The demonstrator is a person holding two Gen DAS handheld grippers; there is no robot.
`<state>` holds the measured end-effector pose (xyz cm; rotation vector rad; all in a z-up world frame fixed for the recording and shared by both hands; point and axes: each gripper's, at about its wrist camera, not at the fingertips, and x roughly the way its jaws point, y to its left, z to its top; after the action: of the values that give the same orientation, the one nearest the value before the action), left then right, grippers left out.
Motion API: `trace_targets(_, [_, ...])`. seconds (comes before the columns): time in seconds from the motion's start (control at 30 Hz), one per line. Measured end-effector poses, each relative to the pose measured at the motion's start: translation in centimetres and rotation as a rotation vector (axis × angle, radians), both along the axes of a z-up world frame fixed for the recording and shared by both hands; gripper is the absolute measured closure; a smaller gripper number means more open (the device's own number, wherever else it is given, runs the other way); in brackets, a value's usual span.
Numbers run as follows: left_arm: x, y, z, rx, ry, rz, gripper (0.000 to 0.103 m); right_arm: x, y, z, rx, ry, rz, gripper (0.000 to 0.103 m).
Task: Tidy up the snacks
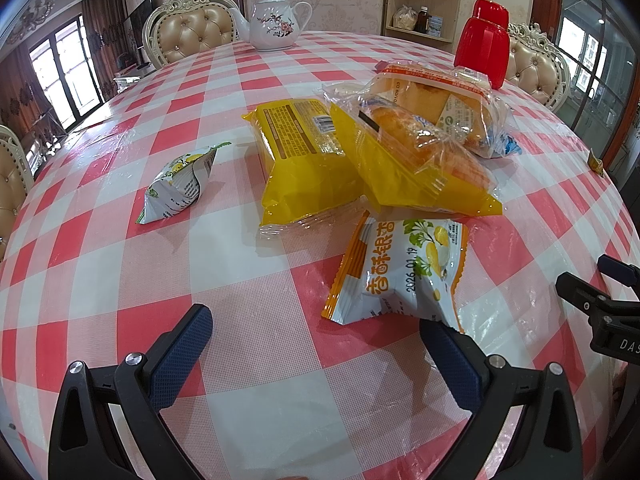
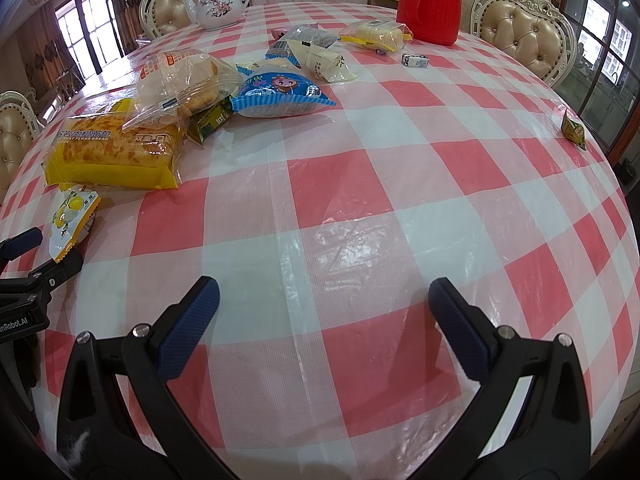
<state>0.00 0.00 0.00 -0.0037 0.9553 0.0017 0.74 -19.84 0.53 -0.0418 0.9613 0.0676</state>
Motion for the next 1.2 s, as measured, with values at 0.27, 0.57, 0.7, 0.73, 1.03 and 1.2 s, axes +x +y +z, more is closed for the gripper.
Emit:
trace_targets(0.27, [0.0, 0.0, 0.0, 0.000, 0.000, 0.000, 0.000, 0.0, 0.0, 0.0, 0.000, 0.000, 0.000, 0.000])
trace_targets(0.57, [0.0, 0.1, 0.0, 0.001, 0.000, 0.003, 0.000, 0.0, -0.1, 0.0, -0.003, 0.002, 0.014, 0.000])
trace_targets(0.7, [-0.2, 0.0, 0.0, 0.001, 0.002, -0.001, 0.000, -0.1, 0.1, 0.2, -0.004, 0.025, 0.050, 0.000])
trace_targets(0.73, [-0.2, 0.0, 0.0, 0.001, 0.004, -0.001, 0.000, 0.1, 0.0, 0.2, -0.003, 0.025, 0.056, 0.000])
trace_targets(1.03, [0.0, 0.1, 0.1, 0.000, 0.012, -0.003, 0.000, 0.8, -0.6, 0.1, -0.004, 0.040, 0.104, 0.000])
trace_targets(1.2, [0.1, 0.1, 0.0, 0.001, 0.013, -0.005, 0.000, 1.6, -4.0, 1.5, -0.039, -0.080, 0.019, 0.000])
